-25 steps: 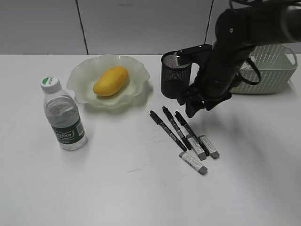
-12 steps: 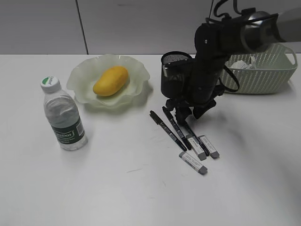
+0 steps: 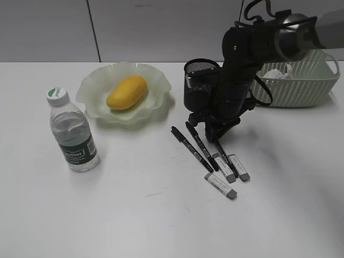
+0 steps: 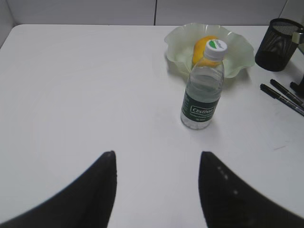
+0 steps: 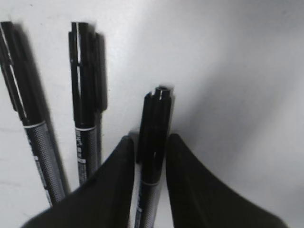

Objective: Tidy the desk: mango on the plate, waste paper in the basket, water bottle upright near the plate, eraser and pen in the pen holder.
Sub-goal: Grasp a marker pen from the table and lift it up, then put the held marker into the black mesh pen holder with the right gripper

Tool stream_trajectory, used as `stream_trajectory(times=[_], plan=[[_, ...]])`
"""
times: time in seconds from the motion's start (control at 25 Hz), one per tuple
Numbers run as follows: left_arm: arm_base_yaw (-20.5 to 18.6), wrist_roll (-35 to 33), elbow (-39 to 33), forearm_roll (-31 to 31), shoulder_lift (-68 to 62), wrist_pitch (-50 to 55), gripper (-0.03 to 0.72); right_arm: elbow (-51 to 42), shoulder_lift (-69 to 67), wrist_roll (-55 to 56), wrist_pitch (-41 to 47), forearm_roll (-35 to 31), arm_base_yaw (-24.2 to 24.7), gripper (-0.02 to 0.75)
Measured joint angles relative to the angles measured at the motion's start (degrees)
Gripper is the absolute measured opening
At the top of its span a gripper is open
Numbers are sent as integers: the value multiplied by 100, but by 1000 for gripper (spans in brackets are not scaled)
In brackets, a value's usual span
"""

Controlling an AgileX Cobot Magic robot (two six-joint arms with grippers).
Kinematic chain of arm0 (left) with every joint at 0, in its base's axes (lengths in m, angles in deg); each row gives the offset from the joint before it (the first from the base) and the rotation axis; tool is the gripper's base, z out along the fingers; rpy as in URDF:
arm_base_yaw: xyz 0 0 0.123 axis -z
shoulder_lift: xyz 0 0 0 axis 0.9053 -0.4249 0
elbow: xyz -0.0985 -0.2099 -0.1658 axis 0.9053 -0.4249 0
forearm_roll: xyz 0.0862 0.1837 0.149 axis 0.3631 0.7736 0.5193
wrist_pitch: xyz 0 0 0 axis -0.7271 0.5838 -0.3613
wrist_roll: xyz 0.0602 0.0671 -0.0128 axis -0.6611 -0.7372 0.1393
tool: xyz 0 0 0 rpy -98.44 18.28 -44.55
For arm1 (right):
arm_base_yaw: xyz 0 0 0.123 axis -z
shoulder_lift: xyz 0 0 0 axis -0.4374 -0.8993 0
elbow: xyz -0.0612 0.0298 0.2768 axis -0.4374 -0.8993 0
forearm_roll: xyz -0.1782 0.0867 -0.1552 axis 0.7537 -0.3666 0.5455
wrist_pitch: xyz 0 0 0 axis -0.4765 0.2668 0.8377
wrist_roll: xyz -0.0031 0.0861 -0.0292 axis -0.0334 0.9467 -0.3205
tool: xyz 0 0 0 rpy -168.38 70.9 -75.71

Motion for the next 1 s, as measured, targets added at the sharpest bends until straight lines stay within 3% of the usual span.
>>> stream_trajectory(times=[0.16,0.28,0.4,0.64,0.72,0.92,1.0], plan=[[0,0,0,0,0,0,414,26,-79,0,-10,-96,0,197],[0,0,0,0,0,0,403,49,-85,0,-10,-128,0,126],[0,0,0,0,0,0,391,29,33,0,-21,-128,0,127],[0,0,0,0,0,0,374,-57,1436,-310,-413,-437,-4,127],[0,0,0,0,0,0,365,-331,2040,-371,-1466,-415,-4,127],[0,0,0,0,0,0,340,-1727,2741,-412,-6380,-92,23,127],[0,0,0,0,0,0,326,-2021,2476,-414,-7562,-52,35,127]])
